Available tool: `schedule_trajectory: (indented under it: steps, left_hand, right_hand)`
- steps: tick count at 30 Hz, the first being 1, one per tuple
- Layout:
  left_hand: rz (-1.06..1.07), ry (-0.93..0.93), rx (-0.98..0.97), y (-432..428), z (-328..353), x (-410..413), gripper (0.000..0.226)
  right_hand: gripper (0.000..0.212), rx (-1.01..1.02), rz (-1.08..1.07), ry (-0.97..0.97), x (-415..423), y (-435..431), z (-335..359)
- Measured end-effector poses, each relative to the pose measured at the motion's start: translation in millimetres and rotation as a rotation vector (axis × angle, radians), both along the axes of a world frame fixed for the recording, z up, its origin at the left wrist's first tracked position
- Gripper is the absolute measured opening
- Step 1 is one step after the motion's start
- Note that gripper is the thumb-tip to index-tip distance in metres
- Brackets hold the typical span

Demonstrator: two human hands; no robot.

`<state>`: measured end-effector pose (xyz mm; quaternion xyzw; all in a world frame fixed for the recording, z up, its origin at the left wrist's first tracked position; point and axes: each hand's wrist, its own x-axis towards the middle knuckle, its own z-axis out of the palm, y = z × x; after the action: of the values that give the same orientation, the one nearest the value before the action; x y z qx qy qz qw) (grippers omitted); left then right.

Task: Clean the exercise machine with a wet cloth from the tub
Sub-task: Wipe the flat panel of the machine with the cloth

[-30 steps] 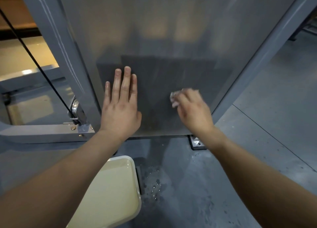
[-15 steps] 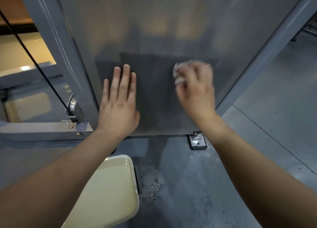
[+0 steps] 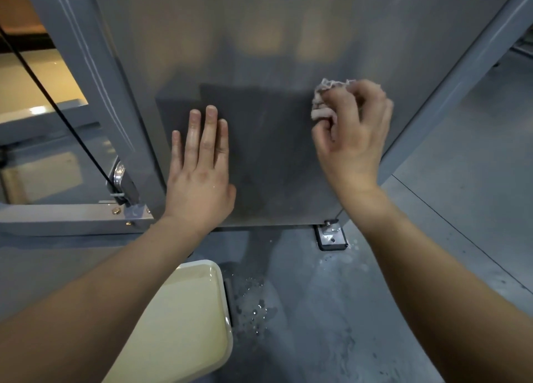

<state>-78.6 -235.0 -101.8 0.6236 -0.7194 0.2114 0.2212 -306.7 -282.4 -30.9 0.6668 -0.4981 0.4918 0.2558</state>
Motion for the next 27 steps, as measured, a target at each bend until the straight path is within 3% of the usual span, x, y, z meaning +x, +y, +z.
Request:
schedule_trajectory:
  steps: [3, 6, 12, 18, 20, 23, 25, 27]
  left_hand:
    - [0.005, 0.007, 0.002, -0.6, 0.0, -1.7, 0.107]
    - [0.005, 0.014, 0.016, 0.5, 1.0, -2.7, 0.106]
    - [0.001, 0.033, 0.027, -1.2, -0.1, -4.9, 0.108]
    - [-0.001, 0.05, 0.033, -1.2, 0.9, -7.9, 0.108]
    - [-0.007, 0.044, 0.019, -1.5, 0.9, -5.4, 0.107]
    - [-0.024, 0.039, -0.002, -2.2, -1.3, -3.3, 0.105]
    - [-0.015, 0.036, -0.015, -2.9, -2.5, -4.2, 0.105]
    - [-0.011, 0.036, -0.015, -4.4, -2.9, -6.0, 0.105]
  right_hand:
    - [0.039, 0.083, 0.055, 0.078, -1.4, 9.0, -32.7]
    - [0.028, 0.206, 0.114, 0.18, -11.9, 15.2, -46.0]
    - [0.018, 0.024, 0.036, -0.144, -24.3, -1.4, 9.0]
    - [0.01, 0.344, 0.165, 0.283, -11.1, 25.9, -75.5]
    - [0.011, 0.308, 0.181, 0.213, -21.4, 17.9, -58.5]
    - [0.013, 0.097, 0.086, -0.023, -34.7, 2.4, -9.5]
    - [0.014, 0.059, 0.018, -0.182, -34.5, -5.5, 6.1]
    - [0.017, 0.081, 0.006, -0.156, -26.0, -3.6, -8.2]
